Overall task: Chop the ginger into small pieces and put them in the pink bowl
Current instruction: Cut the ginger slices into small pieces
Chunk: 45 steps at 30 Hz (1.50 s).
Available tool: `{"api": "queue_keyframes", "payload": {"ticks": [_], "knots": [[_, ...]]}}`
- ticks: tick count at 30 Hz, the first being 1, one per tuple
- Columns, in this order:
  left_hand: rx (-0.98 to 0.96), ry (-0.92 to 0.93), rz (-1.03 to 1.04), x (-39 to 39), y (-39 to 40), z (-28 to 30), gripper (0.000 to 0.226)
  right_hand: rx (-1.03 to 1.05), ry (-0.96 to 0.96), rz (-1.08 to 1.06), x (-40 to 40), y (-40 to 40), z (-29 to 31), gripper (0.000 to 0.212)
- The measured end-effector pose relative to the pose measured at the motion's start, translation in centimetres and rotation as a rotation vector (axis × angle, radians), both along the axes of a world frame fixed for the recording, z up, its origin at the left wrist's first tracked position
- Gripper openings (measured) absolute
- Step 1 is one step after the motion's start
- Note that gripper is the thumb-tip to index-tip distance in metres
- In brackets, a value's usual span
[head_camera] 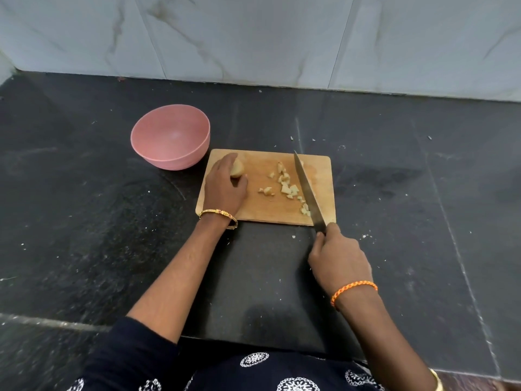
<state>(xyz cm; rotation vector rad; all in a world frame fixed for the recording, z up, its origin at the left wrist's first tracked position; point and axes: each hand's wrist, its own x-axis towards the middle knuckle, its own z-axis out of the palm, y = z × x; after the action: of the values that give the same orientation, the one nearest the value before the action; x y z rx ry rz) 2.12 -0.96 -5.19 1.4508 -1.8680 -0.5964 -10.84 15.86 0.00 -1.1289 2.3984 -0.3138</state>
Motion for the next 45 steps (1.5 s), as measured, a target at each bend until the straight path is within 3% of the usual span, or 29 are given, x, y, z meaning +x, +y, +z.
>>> {"api": "queue_keyframes", "payload": {"ticks": [8,17,23,31,38,45], "knots": [[0.106,0.358,0.111,0.1,0.3,-0.4,0.039,0.067,-0.040,0.105,2.8,-2.3,0.4,0.003],[0.043,0.511,0.201,0.0,0.2,-0.5,0.028,0.023,-0.067,0.223,4.6,-3.7,0.3,0.007],[0.199,0.817,0.379,-0.2,0.4,0.3,0.022,-0.097,0.021,0.029,1.2,-3.3,0.7,0.020],[0.144,0.795,0.363,-0.2,0.6,0.9,0.023,-0.041,0.157,-0.097,-1.9,-2.7,-0.1,0.020],[0.144,0.772,0.398,-0.3,1.0,0.4,0.022,0.004,0.263,0.029,-1.3,-3.0,-0.2,0.015],[0.202,0.878,0.435,0.5,0.8,1.1,0.032,-0.035,0.194,0.127,1.8,-2.8,-0.5,0.017]]}}
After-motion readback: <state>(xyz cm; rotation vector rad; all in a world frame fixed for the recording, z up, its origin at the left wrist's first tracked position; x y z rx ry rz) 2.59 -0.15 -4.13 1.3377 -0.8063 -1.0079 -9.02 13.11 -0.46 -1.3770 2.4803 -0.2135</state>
